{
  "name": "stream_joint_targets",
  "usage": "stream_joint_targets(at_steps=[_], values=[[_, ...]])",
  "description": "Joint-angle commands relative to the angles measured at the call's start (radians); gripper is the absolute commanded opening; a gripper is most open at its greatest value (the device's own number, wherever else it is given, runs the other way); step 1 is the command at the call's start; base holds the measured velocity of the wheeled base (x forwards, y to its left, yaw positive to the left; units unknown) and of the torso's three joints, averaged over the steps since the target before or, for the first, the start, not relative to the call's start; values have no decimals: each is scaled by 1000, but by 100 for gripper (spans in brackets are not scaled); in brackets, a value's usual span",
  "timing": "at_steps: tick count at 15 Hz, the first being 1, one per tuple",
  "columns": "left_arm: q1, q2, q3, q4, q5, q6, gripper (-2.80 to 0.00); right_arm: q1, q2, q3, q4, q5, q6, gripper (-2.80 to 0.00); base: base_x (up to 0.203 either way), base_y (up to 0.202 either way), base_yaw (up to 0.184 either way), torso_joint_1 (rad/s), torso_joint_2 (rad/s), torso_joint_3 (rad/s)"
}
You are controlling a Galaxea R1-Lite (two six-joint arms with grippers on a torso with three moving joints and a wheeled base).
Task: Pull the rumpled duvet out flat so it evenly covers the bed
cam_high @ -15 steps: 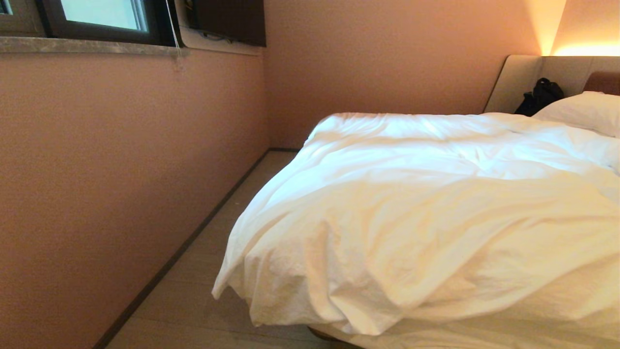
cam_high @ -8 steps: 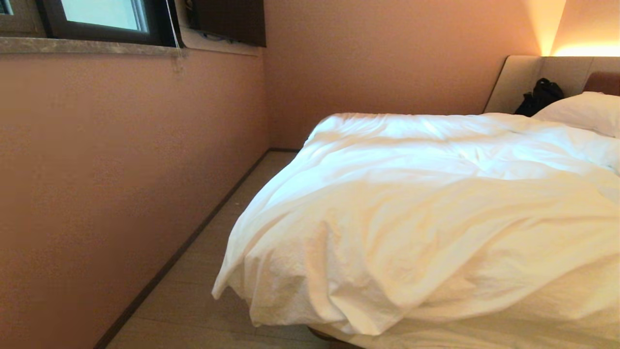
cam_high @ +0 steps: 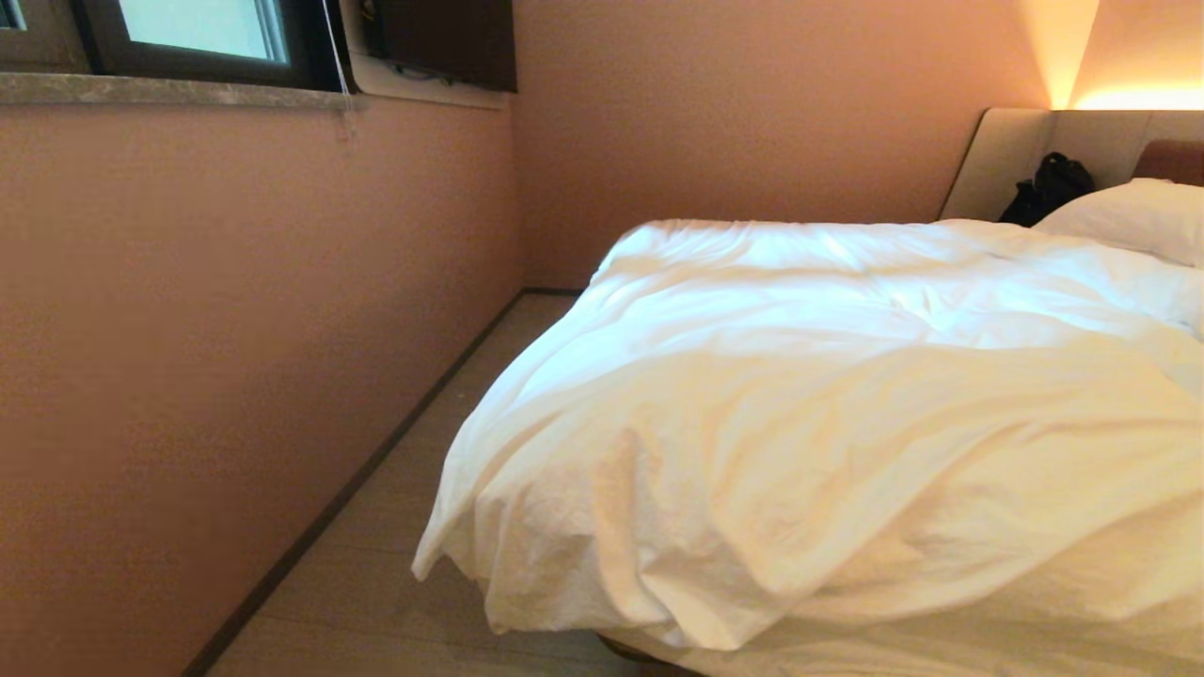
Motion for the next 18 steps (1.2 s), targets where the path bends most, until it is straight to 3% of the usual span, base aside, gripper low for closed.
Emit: stream_joint_targets(at_steps=[1,4,7,9,10,18], values=[[-3,-7,-2,-4,-164,-23,-280,0,1,0,0,1,0,-280,0,0,0,0,0,0],[-24,-70,-8,8,-496,-80,-280,0,1,0,1,1,0,-280,0,0,0,0,0,0],[-43,-178,12,69,-601,-89,-280,0,1,0,0,2,0,-280,0,0,0,0,0,0],[-45,-270,2,169,-700,-92,-280,0,1,0,0,1,0,-280,0,0,0,0,0,0],[-46,-274,-11,214,-719,-97,-280,0,1,0,0,1,0,-280,0,0,0,0,0,0],[-46,-274,-8,216,-723,-171,-280,0,1,0,2,1,0,-280,0,0,0,0,0,0]])
